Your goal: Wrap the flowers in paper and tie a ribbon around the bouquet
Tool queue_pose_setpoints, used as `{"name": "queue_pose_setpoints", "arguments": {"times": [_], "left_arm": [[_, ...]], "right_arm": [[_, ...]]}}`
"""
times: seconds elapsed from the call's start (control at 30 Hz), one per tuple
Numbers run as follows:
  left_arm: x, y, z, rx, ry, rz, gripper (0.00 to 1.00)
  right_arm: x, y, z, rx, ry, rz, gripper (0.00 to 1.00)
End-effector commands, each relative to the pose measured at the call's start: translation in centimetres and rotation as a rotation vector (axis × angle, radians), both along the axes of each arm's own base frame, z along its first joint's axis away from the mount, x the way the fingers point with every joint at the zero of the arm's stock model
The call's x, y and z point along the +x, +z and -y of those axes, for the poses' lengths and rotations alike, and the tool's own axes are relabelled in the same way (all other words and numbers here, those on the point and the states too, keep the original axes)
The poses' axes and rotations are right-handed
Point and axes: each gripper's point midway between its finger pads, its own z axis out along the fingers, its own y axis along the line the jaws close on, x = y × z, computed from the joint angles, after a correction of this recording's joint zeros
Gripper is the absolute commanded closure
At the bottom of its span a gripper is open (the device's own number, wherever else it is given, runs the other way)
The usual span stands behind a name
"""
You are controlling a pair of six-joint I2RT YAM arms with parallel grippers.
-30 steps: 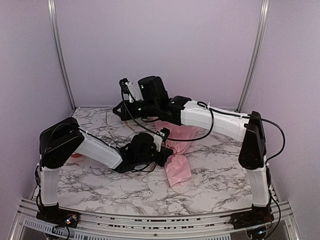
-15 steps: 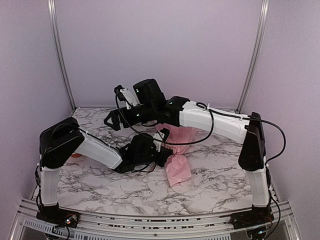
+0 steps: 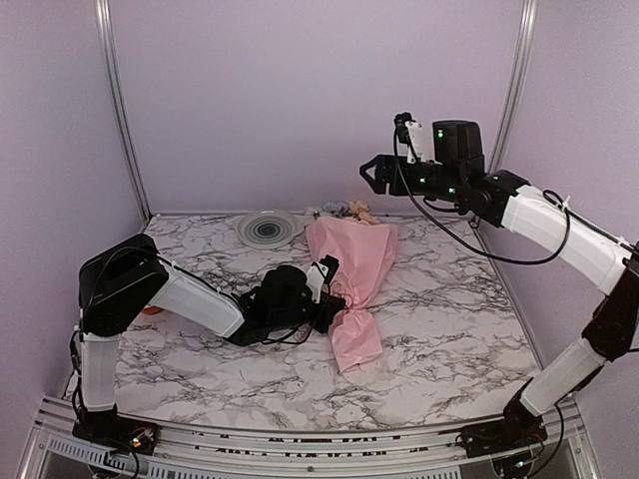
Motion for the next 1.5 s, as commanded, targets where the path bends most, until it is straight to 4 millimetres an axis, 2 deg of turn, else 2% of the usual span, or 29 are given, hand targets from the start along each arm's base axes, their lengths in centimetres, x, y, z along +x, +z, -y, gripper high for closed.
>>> {"name": "queue_pose_setpoints", "arguments": {"times": [0.0,0.1,0.17,0.23,0.37,0.5,0.67,0.8,0.93,1.0,1.1,1.2,1.3,1.43,1.47], "left_arm": [[-0.1,2.4,0.2,-0.045,-0.003,0.042,1.0],[-0.1,2.2,0.3,-0.042,-0.003,0.04,1.0],[0.0,2.3,0.3,-0.044,-0.002,0.041,1.0],[0.0,2.3,0.2,-0.044,-0.001,0.042,1.0],[0.0,2.3,0.2,-0.044,0.0,0.042,1.0],[0.1,2.2,0.2,-0.042,0.003,0.04,1.0],[0.1,2.3,0.2,-0.044,0.005,0.041,1.0],[0.1,2.2,0.2,-0.043,0.005,0.04,1.0],[0.1,2.2,0.2,-0.042,0.005,0.039,1.0],[0.1,2.2,0.2,-0.043,0.005,0.04,1.0],[0.0,2.5,0.2,-0.046,-0.004,0.042,0.99],[-0.8,3.6,0.3,-0.057,-0.049,0.08,0.63],[-1.2,5.4,-0.1,-0.063,-0.066,0.131,0.42],[-1.9,7.4,-1.7,-0.073,-0.052,0.145,0.17],[-2.2,7.5,-2.3,-0.07,-0.049,0.137,0.04]], "right_arm": [[-0.8,-6.4,2.3,0.02,-0.025,-0.117,0.28],[-2.7,-12.8,1.1,0.016,0.08,-0.269,0.52],[-4.2,-15.0,-0.7,0.062,0.186,-0.346,0.61],[-5.4,-16.3,-2.1,0.098,0.258,-0.388,0.61],[-6.7,-18.0,-4.5,0.077,0.321,-0.402,0.54],[-7.5,-20.1,-5.5,0.045,0.344,-0.452,0.49],[-7.7,-21.1,-6.2,0.044,0.352,-0.472,0.48],[-7.1,-20.9,-7.1,0.023,0.359,-0.455,0.5],[-7.0,-20.5,-7.7,0.012,0.377,-0.434,0.76],[-7.0,-20.7,-7.5,0.004,0.367,-0.44,0.99],[-7.2,-20.7,-7.0,-0.002,0.355,-0.437,1.0],[-7.2,-20.6,-6.7,-0.005,0.346,-0.427,1.0],[-7.2,-20.7,-6.6,-0.013,0.342,-0.429,1.0],[-6.9,-20.6,-6.2,-0.001,0.329,-0.42,1.0],[-6.8,-20.7,-6.2,-0.001,0.329,-0.421,1.0]]}}
